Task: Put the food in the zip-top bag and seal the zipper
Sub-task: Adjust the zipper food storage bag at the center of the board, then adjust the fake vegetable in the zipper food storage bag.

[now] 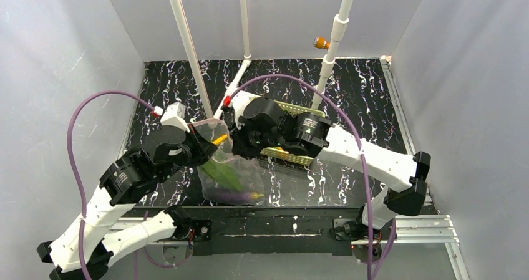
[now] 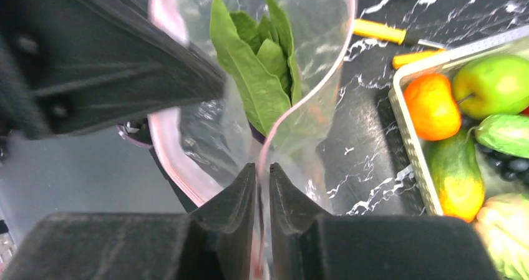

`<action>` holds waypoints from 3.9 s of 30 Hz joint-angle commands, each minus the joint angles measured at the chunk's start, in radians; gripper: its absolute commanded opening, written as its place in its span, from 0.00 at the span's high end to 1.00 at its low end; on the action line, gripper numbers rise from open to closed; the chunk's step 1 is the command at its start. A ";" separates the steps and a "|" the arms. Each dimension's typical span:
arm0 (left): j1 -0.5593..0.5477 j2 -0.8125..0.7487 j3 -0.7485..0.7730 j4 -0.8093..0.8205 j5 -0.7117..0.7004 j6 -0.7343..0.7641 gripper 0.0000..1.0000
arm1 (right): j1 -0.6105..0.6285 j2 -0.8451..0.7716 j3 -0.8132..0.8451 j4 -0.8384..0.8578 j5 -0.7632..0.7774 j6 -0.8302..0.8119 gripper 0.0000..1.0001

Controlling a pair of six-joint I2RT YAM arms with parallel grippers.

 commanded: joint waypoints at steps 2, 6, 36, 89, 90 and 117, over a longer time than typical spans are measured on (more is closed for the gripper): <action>-0.002 0.038 0.037 0.090 0.027 0.040 1.00 | -0.002 0.017 0.236 -0.080 0.038 -0.081 0.68; -0.001 0.083 0.089 0.083 0.018 0.073 1.00 | -0.004 0.051 0.359 -0.113 0.085 -0.100 0.57; -0.002 -0.006 -0.026 0.055 0.057 0.052 1.00 | -0.098 0.252 0.217 0.154 -0.239 -0.121 0.73; -0.001 -0.033 -0.047 0.035 -0.033 0.042 1.00 | -0.142 0.096 0.093 0.168 -0.208 -0.031 0.99; -0.001 -0.029 -0.045 0.035 -0.032 0.044 1.00 | -0.142 0.108 0.135 0.116 -0.199 -0.019 0.99; -0.001 0.015 -0.035 0.110 0.024 0.061 1.00 | -0.091 0.456 0.403 -0.227 -0.028 0.228 0.99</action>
